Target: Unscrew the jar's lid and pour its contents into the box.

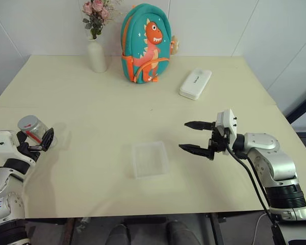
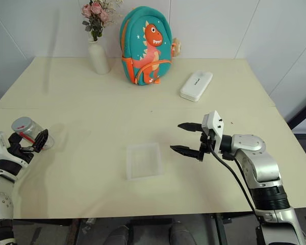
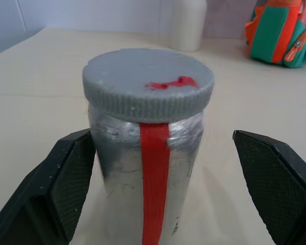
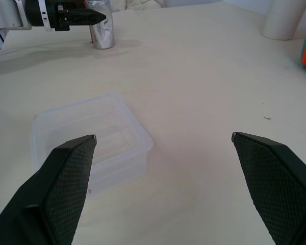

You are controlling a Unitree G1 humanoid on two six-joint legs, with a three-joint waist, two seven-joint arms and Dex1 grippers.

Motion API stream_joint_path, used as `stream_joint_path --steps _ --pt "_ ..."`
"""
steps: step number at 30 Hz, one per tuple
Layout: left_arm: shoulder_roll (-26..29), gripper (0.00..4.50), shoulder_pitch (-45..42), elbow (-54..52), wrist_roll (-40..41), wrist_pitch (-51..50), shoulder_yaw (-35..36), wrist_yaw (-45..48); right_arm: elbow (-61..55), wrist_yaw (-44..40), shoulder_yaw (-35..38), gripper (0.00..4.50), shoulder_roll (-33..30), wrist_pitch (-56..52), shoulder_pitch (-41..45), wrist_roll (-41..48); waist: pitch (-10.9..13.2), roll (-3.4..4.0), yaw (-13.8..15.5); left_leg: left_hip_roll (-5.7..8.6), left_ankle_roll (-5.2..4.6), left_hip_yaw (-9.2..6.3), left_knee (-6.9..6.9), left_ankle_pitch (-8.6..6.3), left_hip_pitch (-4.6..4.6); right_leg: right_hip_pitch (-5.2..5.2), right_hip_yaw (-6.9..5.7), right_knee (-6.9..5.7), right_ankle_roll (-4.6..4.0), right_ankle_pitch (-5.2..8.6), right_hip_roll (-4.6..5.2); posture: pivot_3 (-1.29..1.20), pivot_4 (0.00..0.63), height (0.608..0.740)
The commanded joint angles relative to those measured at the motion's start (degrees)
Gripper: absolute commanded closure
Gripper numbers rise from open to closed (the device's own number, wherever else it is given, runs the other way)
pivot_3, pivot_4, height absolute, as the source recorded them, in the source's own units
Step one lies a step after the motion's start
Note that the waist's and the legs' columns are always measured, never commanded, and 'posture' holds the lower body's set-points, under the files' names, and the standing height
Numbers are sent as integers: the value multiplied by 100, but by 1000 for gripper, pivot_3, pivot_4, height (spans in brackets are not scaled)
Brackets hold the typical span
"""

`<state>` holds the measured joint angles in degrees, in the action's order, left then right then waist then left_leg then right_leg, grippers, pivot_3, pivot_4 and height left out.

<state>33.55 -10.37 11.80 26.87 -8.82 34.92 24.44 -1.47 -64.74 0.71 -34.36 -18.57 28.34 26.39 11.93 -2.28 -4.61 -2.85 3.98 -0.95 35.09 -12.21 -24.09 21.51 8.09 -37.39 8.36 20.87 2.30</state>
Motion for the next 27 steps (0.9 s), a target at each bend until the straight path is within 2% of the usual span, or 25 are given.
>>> stream_joint_path --steps 1,12,16,21,23,27 --pt "170 26 -127 88 -26 223 90 55 -46 31 129 0 -37 134 49 19 0 0 -1 0 0 0 0 1 0 0 0 -1 0 0 0 0 150 740" --pt "259 26 -341 509 -87 455 -71 334 126 16 120 0 -47 283 115 -65 0 0 -2 0 0 0 -1 1 0 1 0 -2 0 0 0 0 150 740" --pt "231 851 -367 562 -86 520 -116 331 143 21 130 0 -59 310 116 -86 0 0 -4 0 0 0 -1 1 0 1 0 -1 0 0 0 0 150 740" --pt "233 2475 -366 606 -90 587 -168 386 71 47 178 0 -89 276 118 -44 0 0 1 0 0 0 -1 1 0 1 0 -1 0 0 0 0 150 740" --pt "261 2508 -356 531 -50 561 -176 444 -14 74 205 0 -100 243 136 -11 0 0 3 0 0 0 -1 1 0 1 0 -1 0 0 0 0 150 740" --pt "434 2508 -436 -199 339 -115 -303 715 -394 357 227 0 -17 15 302 104 0 0 -1 -1 0 -1 -1 1 0 1 0 -2 0 0 0 0 150 740"
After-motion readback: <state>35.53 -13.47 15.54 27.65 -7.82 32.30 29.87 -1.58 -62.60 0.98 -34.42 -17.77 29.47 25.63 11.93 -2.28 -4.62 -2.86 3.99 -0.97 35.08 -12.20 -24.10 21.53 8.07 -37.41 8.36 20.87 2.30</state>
